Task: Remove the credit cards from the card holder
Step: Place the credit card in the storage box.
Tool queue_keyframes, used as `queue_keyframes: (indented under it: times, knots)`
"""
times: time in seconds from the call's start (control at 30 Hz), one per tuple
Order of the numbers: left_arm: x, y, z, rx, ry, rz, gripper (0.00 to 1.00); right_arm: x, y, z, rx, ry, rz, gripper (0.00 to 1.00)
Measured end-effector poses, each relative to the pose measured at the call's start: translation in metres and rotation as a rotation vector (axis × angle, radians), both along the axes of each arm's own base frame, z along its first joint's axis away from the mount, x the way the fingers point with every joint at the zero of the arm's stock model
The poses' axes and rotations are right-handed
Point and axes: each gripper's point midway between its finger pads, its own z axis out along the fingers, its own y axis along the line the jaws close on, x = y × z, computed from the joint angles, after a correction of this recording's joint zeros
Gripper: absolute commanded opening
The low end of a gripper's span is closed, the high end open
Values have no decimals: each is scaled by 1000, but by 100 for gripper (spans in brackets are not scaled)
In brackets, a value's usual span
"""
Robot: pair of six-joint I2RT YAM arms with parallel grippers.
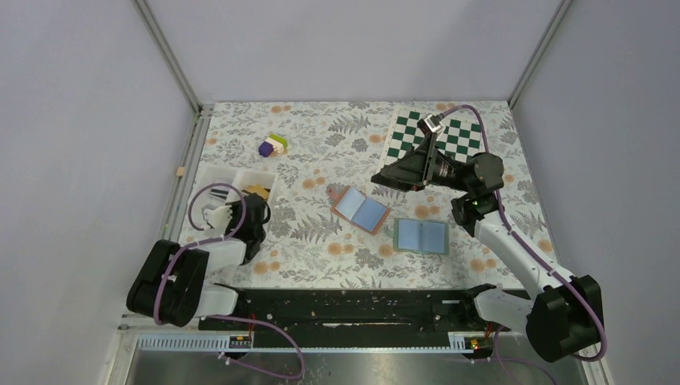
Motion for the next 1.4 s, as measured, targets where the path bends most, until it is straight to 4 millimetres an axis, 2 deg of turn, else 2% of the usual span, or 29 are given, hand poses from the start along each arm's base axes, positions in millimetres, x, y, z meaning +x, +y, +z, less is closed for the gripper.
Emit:
queue_keyframes:
  times: [0.07, 0.17, 0.2, 0.3, 0.47, 0.63, 0.77, 0.83, 1.07, 1.17, 1.23, 1.4]
  knots:
    - [0, 0, -8, -4, 18, 2, 3, -2, -1, 2, -1, -12, -2, 99]
    - [1, -1, -15, -10, 29, 4, 18, -3, -1, 3, 0, -21, -3, 99]
    - [1, -1, -18, -11, 39, 4, 33, -3, -1, 2, -2, -18, -3, 99]
    - [1, -2, -19, -6, 43, 2, 41, -3, -1, 2, -4, -17, -3, 99]
    - [7, -4, -13, -7, 38, -8, 49, -2, -1, 1, -5, -12, -4, 99]
    - [10, -9, -7, 6, 96, -33, 62, -2, -1, 1, -5, -12, -6, 99]
    - [10, -11, 11, 2, 111, -36, 65, -2, -2, 1, -5, -12, -7, 99]
    - [5, -9, 13, 5, 123, -35, 66, -2, -2, 2, -5, -12, -7, 99]
    - [-16, -2, 0, 39, 240, -28, 69, -7, -4, 7, 1, -21, -7, 99]
    - [-20, -1, -5, 49, 271, -28, 76, -10, -5, 10, 4, -31, -7, 99]
    - [-17, -1, -5, 60, 284, -29, 79, -11, -5, 10, 5, -33, -7, 99]
    - [-2, -2, -6, 89, 273, -47, 77, -11, -5, 9, -2, -25, -9, 99]
